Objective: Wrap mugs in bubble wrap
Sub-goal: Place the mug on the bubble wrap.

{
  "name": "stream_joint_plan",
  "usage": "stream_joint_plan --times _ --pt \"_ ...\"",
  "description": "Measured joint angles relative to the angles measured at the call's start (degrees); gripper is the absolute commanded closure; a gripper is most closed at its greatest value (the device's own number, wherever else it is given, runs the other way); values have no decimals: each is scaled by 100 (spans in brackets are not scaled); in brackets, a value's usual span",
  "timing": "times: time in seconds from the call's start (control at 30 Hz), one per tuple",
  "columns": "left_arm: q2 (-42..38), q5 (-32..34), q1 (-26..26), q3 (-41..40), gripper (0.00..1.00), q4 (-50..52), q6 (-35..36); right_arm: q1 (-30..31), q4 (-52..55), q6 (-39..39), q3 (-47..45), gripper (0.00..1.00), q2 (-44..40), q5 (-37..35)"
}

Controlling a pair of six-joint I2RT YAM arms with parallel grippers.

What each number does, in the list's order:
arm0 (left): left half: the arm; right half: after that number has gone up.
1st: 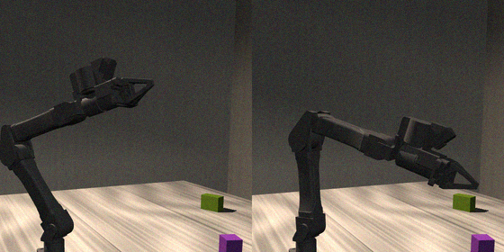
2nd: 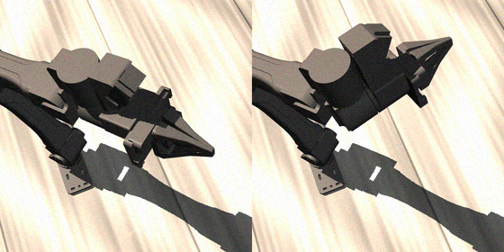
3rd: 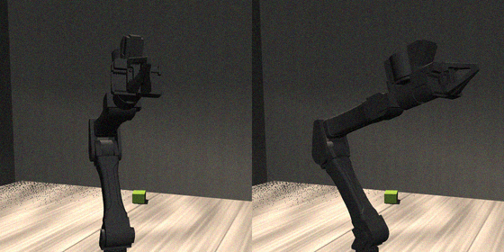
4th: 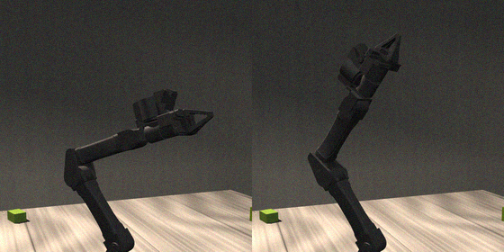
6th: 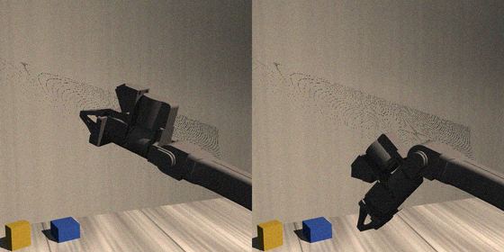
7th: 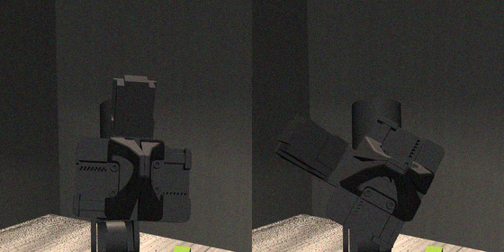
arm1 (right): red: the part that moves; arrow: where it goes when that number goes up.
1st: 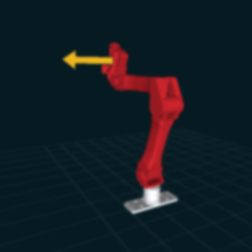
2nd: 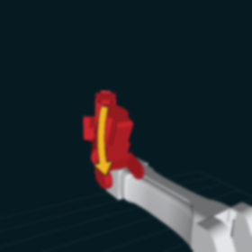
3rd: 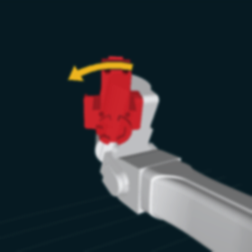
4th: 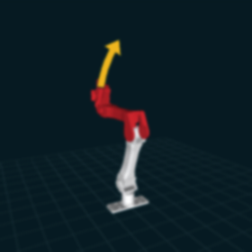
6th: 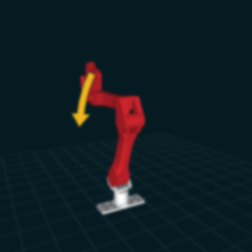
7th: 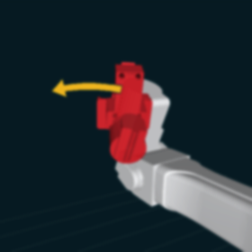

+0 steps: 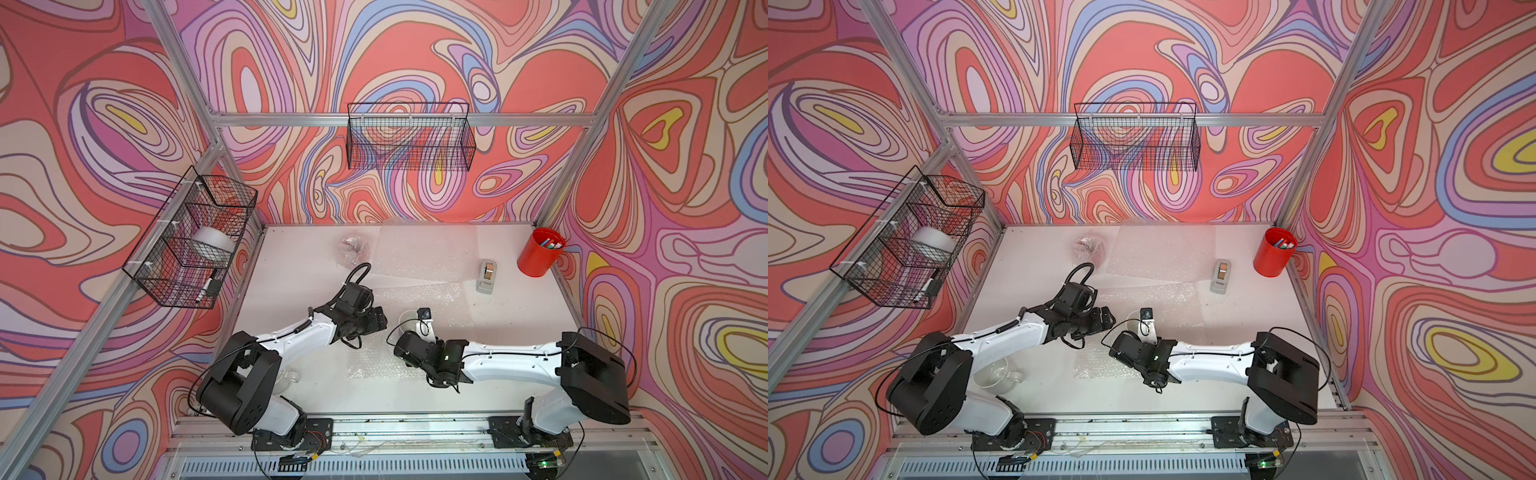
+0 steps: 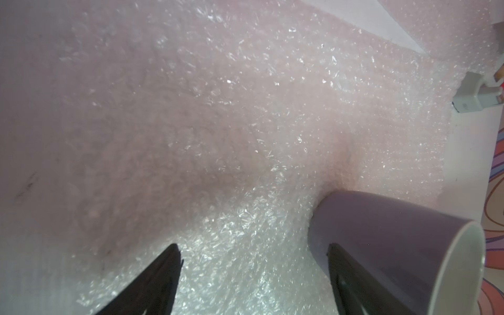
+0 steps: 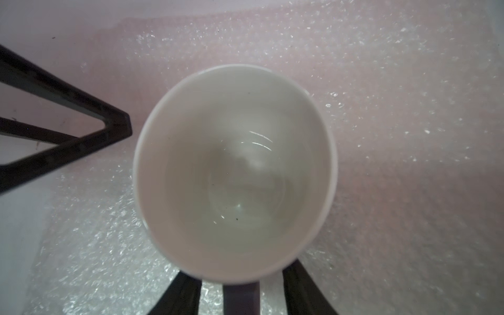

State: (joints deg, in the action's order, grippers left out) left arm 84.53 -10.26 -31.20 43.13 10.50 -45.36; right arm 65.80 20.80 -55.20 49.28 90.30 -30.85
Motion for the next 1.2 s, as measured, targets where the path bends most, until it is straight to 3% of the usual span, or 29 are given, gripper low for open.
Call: stream_joint_plan --times 0.27,0.73,1.2 --pt "186 7 -7 -223 15 -306 -79 -55 -20 114 46 100 101 83" --pt "238 20 -22 -286 16 -581 -127 -61 79 411 278 100 4 -212" --pt "219 20 -22 -317 16 -616 -142 -308 63 409 514 100 437 -317"
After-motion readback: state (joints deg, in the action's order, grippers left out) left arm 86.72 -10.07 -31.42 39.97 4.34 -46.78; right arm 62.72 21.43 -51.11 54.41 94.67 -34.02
